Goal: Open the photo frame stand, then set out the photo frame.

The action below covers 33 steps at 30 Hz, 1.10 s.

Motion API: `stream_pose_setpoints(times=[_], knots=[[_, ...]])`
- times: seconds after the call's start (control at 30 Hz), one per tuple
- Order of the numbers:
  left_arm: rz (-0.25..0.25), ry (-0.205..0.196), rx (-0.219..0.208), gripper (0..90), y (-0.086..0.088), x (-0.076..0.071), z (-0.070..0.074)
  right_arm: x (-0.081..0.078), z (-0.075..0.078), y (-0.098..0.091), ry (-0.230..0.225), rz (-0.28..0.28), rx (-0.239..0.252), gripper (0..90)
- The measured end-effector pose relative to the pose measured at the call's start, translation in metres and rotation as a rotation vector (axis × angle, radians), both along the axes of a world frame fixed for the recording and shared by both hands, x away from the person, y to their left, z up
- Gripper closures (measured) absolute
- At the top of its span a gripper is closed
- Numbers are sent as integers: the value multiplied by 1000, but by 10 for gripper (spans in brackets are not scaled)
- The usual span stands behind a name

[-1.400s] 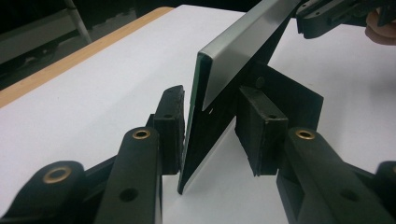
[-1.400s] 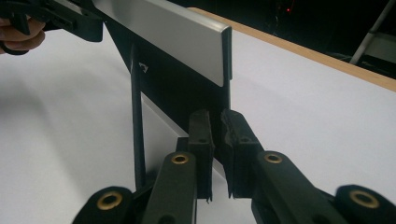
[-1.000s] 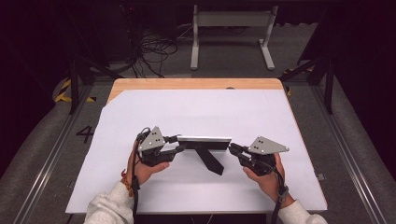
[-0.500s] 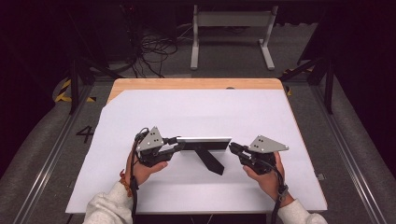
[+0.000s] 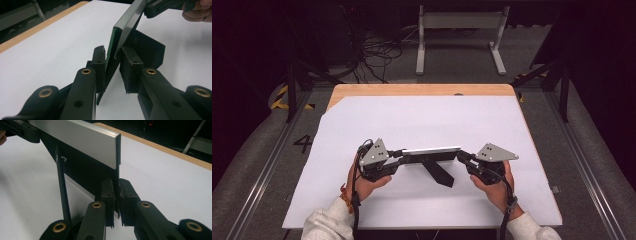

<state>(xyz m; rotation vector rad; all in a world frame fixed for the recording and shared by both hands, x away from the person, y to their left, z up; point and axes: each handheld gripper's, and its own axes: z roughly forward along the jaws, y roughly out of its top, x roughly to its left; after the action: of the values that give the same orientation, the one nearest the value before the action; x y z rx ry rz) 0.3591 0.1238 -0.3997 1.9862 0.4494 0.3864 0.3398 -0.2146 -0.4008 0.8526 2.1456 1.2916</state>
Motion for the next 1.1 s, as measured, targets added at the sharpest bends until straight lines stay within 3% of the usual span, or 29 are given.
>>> stream_pose_setpoints(times=[1.1], knots=[[-20, -3, -3, 782, -7, -6, -3, 14, -1, -1, 13, -24, 23, 839]])
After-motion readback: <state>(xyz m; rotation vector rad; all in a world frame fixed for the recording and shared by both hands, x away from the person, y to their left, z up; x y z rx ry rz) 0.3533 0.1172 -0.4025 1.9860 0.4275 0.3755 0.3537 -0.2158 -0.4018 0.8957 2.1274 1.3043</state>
